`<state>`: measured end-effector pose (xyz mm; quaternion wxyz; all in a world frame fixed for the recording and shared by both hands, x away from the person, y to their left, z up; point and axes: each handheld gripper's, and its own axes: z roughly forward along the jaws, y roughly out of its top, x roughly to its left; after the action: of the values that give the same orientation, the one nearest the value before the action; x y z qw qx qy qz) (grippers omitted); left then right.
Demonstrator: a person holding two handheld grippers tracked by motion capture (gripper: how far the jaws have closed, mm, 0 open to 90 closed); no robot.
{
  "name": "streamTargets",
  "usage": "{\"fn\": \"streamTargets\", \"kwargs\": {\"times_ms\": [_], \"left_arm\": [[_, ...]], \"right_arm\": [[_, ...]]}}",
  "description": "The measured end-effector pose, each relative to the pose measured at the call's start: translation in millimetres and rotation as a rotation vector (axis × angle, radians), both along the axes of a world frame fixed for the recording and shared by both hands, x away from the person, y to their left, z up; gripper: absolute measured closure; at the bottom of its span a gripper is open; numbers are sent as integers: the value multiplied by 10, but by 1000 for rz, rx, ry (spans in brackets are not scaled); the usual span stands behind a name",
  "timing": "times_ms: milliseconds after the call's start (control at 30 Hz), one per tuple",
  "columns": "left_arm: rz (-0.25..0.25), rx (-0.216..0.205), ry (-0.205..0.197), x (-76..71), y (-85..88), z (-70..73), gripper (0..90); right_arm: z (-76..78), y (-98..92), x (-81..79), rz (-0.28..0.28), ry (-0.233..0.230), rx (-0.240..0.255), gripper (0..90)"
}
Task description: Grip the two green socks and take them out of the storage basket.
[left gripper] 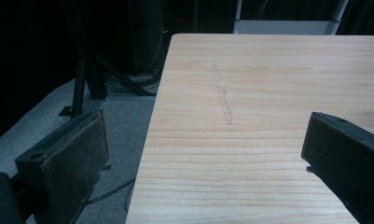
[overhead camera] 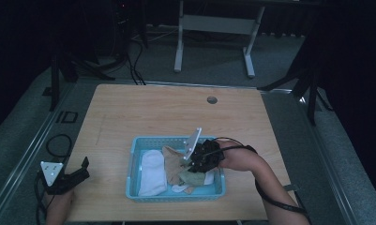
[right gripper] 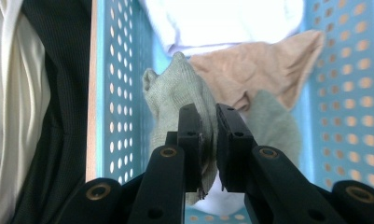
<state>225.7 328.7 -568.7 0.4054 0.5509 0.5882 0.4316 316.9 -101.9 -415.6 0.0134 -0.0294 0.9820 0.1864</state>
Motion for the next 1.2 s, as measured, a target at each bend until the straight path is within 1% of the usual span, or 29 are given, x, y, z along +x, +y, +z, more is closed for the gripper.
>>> {"fn": "streamTargets", "kwargs": {"times_ms": [33, 233, 267, 300, 333, 367, 500, 667, 767, 933, 1100, 1133, 1200], "left_arm": [[0, 0, 1, 0, 0, -1, 4], [-1, 2, -1, -3, -1, -1, 4], [-1, 2, -1, -3, -1, -1, 4], [-1, 1, -1, -3, 0, -1, 4], [-1, 1, -1, -3, 0, -1, 4], [0, 1, 0, -2, -1, -1, 3], [-1, 1, 1, -4, -1, 0, 4], [-1, 2, 1, -3, -2, 0, 4], [0, 2, 1, -2, -3, 0, 3], [2, 3, 0, -1, -4, -1, 4], [3, 4, 1, 0, -4, -1, 4], [3, 3, 2, 0, -4, -1, 4], [4, 4, 2, 0, -4, 0, 4]], "right_arm": [[35, -16, 0, 2, -4, 1, 808], [232, -124, 80, -43, -35, 41, 808], [232, -124, 80, -43, -35, 41, 808], [269, -146, 88, -52, -46, 50, 808], [343, -199, 96, -61, -55, 65, 808], [378, -228, 99, -64, -66, 77, 808], [513, -373, 101, -93, -81, 109, 808], [624, -610, 103, -144, -112, 112, 808], [652, -789, 124, -186, -115, 134, 808], [649, -1071, 150, -244, -112, 151, 808], [584, -1307, 158, -297, -97, 161, 807], [562, -1346, 160, -304, -92, 160, 807], [510, -1421, 168, -327, -97, 149, 807]]}}
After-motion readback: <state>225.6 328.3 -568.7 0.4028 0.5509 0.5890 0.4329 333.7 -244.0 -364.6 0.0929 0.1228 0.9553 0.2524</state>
